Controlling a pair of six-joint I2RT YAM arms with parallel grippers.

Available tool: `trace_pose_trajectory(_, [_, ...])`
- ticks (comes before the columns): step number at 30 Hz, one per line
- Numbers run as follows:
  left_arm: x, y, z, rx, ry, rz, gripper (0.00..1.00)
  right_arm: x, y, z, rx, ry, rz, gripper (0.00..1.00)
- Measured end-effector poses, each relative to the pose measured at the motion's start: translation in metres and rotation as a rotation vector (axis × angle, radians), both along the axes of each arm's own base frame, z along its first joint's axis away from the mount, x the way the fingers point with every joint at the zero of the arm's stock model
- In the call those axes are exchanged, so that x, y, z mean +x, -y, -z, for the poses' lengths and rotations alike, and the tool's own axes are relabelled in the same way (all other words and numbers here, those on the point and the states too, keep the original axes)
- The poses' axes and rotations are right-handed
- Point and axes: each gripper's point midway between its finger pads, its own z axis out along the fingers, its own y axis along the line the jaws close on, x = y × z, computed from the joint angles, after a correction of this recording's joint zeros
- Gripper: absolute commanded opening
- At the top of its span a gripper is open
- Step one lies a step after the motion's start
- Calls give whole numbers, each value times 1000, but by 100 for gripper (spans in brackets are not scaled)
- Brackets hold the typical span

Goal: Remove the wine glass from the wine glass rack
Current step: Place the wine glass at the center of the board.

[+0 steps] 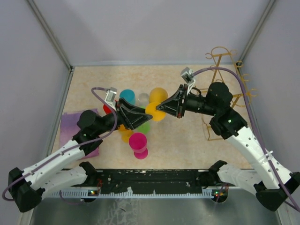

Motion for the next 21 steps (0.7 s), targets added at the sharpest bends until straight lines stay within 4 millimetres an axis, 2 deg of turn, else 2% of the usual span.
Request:
trace_pose_trajectory(5, [-9, 9, 3, 10, 29, 75, 13, -5, 1, -5, 12, 12, -18, 0])
trace_pose_trajectory(6, [-12, 12, 6, 17, 34, 98, 5, -6, 1, -4, 9, 9, -22, 1])
trace_pose_trajectory(7, [-15, 14, 7, 22, 44, 120, 0, -7, 1, -2, 3, 3, -24, 7])
trace_pose_trajectory(9, [-19, 15, 8, 29, 55, 142, 0, -9, 2, 0, -3, 0, -31, 31])
trace_pose_trajectory(11, [-22, 15, 8, 28, 86, 152, 0, -14, 5, -1, -14, 20, -38, 44])
trace_pose_trajectory(14, [-37, 18, 12, 44, 184, 183, 0, -17, 13, -2, -62, 51, -12, 64])
trace_pose_trajectory(18, [-58, 31, 32, 157, 356, 225, 0, -11, 32, -16, -129, 117, 106, 77])
trace_pose_trajectory(21, [-78, 41, 52, 244, 468, 285, 0, 4, 50, -34, -156, 172, 243, 82])
